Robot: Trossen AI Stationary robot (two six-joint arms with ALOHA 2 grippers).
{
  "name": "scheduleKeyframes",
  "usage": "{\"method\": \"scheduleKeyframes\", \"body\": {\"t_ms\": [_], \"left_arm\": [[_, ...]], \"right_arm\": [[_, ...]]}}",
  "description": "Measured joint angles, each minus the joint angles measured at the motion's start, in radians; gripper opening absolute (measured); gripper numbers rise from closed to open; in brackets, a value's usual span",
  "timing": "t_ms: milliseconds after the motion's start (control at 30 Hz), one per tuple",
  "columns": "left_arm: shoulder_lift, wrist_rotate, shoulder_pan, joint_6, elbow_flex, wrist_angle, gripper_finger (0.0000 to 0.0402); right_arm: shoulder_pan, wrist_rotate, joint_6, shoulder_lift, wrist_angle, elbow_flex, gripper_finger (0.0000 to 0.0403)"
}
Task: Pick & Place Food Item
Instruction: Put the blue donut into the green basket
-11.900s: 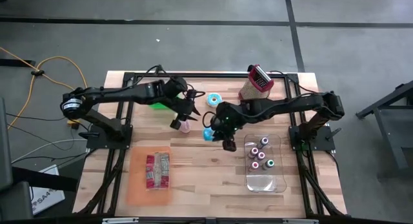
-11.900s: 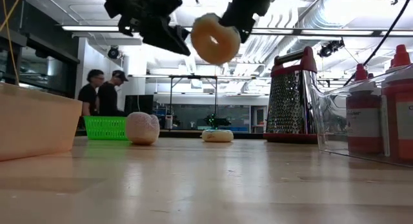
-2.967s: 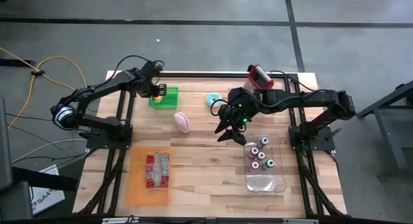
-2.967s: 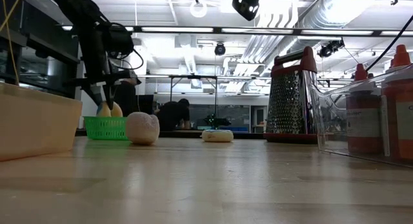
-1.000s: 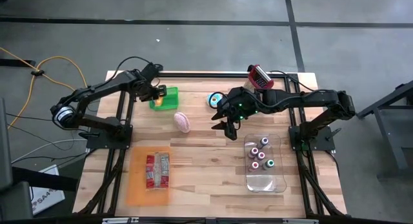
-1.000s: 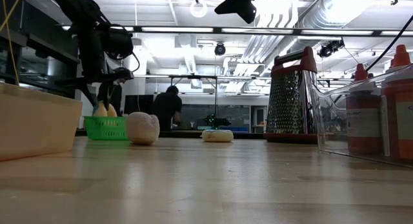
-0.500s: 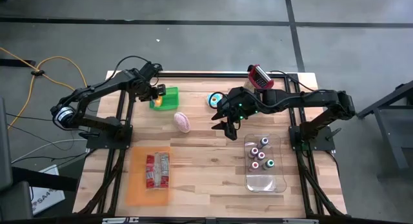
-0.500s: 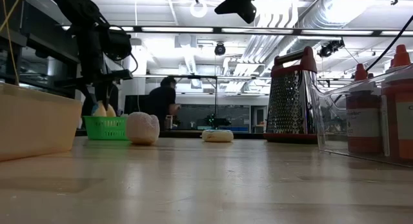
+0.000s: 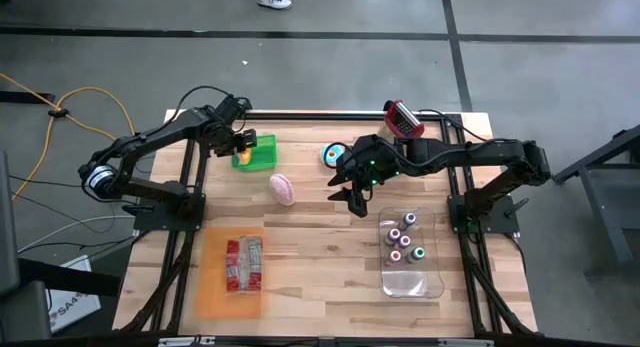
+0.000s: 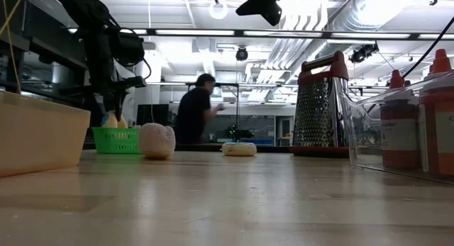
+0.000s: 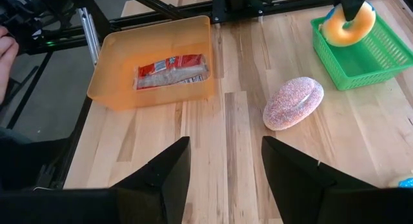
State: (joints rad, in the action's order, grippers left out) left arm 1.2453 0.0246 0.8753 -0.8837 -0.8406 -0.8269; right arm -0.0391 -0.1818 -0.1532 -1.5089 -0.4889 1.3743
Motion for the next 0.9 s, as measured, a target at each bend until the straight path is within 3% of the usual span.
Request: {"method": "scheduleKeyframes", "body": {"t_ms": [900], "left_arm": [[0.0, -0.069, 0.0, 0.048, 0.0, 0.005, 0.0195]], "right_arm": [[0.0, 0.0, 0.0, 0.0, 0.0, 0.0, 0.0179]]}}
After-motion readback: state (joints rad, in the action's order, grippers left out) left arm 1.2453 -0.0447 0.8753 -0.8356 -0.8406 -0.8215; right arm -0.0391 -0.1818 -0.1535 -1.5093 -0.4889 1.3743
